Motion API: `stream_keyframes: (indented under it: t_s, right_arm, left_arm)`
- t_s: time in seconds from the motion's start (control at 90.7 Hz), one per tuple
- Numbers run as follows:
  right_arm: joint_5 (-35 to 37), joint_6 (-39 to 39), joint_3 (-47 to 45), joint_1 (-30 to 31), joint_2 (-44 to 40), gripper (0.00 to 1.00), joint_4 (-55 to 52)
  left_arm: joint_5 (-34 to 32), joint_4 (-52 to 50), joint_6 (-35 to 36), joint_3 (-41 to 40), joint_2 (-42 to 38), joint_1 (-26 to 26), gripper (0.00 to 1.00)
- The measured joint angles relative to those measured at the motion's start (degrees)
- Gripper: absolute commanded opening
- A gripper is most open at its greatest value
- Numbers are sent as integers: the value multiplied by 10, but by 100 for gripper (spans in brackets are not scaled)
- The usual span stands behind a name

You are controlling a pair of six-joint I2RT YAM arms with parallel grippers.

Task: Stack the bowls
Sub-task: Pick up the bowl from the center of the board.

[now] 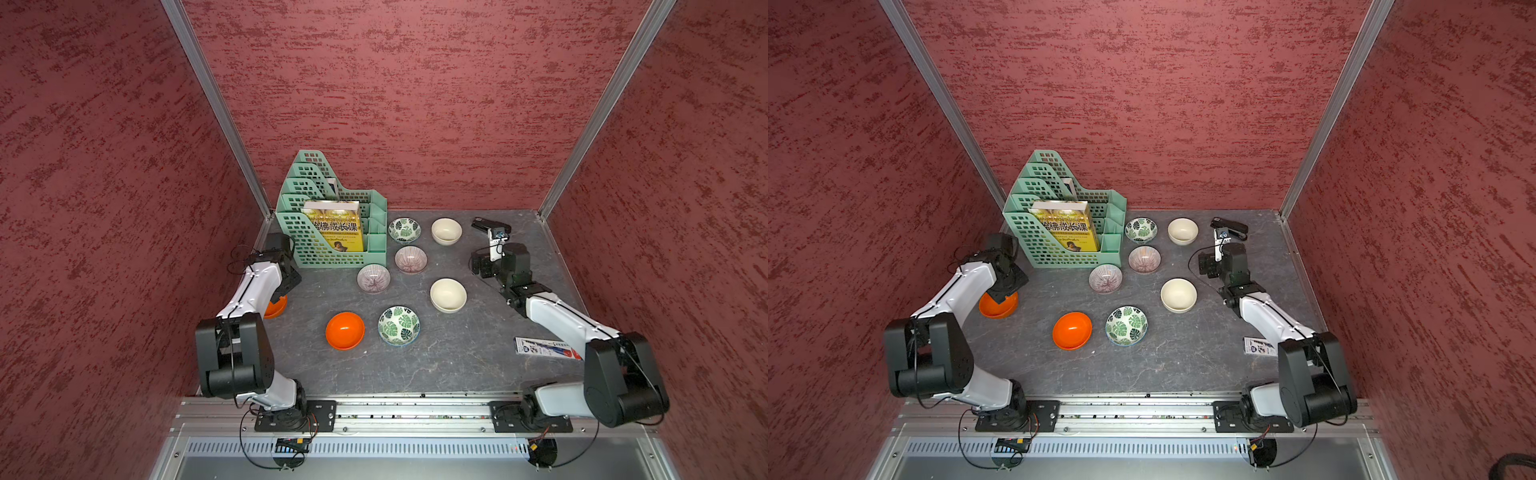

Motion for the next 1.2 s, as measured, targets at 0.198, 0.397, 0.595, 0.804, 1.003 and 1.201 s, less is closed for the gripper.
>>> stream_keyframes:
  t_s: [0.198, 0.397, 0.595, 0.804, 1.003, 1.201]
  right_arm:
    - [1, -2, 2, 5, -4, 98, -14]
    - [1, -2, 2, 5, -5, 98, -16]
    - [1, -2, 8, 5, -5, 98, -18]
    - [1, -2, 9, 6, -5, 98, -20]
    - [1, -2, 9, 7, -5, 98, -21]
    - [1, -2, 9, 7, -4, 98, -24]
  left_arm:
    - [10, -1, 8, 18, 40, 7, 46]
    - [17, -6, 15, 21, 64, 11, 39]
    - [22, -14, 20, 52, 98, 16, 36]
    - [30, -19, 28, 56, 127, 31, 28]
    - [40, -14, 40, 56, 129, 40, 1]
    - [40, -15, 49, 55, 123, 40, 0]
